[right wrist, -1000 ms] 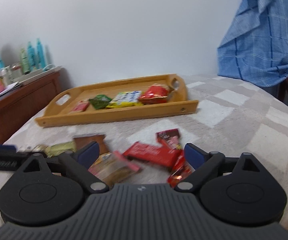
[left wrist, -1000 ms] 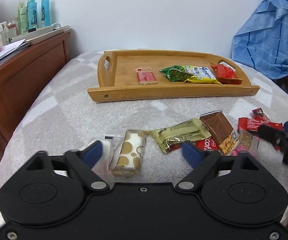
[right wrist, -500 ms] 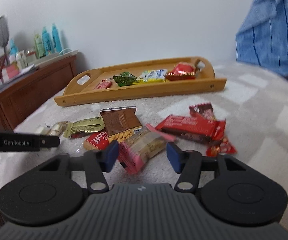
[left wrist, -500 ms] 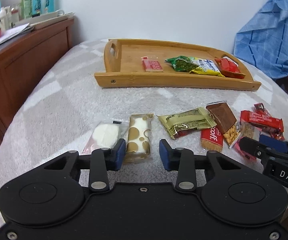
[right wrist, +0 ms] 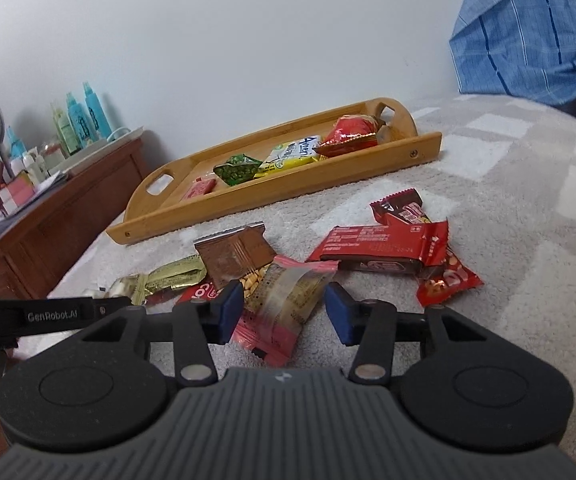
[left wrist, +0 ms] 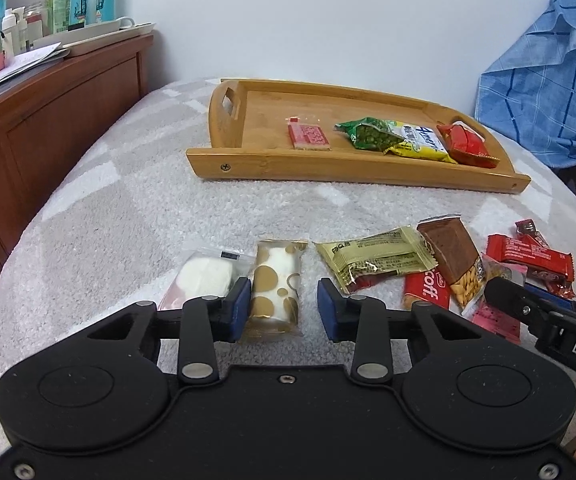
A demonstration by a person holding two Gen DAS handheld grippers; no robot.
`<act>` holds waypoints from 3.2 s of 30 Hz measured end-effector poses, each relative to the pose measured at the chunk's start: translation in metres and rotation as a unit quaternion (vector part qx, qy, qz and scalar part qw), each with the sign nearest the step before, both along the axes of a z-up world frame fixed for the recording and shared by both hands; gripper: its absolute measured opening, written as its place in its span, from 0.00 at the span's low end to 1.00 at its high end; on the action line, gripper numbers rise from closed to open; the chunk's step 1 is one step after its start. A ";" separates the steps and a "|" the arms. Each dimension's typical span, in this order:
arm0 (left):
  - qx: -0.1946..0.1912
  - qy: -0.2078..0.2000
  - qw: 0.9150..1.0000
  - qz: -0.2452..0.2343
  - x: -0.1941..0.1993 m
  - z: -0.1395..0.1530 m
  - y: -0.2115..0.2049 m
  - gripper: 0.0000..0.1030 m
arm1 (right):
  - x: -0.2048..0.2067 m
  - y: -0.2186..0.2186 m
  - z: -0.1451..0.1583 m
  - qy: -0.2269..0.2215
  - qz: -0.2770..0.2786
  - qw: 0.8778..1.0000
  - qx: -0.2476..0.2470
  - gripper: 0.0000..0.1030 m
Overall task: Organize snacks
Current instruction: 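Grasp the white nougat pack with the left tool while the right tool grasps the pink-wrapped bar, then carry the nougat pack and pink bar onto the tray and open both tools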
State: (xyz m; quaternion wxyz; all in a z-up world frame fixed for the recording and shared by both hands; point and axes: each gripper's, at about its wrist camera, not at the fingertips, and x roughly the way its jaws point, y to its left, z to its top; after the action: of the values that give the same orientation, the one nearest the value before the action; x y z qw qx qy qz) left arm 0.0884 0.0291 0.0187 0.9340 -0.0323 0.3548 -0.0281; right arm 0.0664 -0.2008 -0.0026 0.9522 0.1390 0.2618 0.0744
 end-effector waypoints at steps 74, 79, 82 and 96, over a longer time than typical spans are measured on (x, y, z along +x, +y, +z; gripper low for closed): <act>-0.060 -0.014 0.997 -0.041 0.273 0.062 -0.113 0.21 | 0.274 -0.083 0.064 0.037 0.087 0.995 -0.020 0.30; -0.050 -0.003 0.998 -0.044 0.286 0.042 -0.129 0.21 | 0.284 -0.085 0.053 0.047 0.085 0.995 -0.032 0.30; -0.036 0.003 0.998 -0.046 0.289 0.032 -0.136 0.21 | 0.287 -0.083 0.051 0.048 0.086 0.994 -0.045 0.30; -0.024 0.033 0.998 -0.053 0.279 0.016 -0.142 0.21 | 0.289 -0.081 0.041 0.068 0.105 0.991 -0.052 0.30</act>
State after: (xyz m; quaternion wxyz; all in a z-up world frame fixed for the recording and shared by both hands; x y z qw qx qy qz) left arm 0.3679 -0.1132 0.0350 0.9180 -0.0364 0.3857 -0.0845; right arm 0.3555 -0.2815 0.0385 0.9249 0.0659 0.3430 0.1503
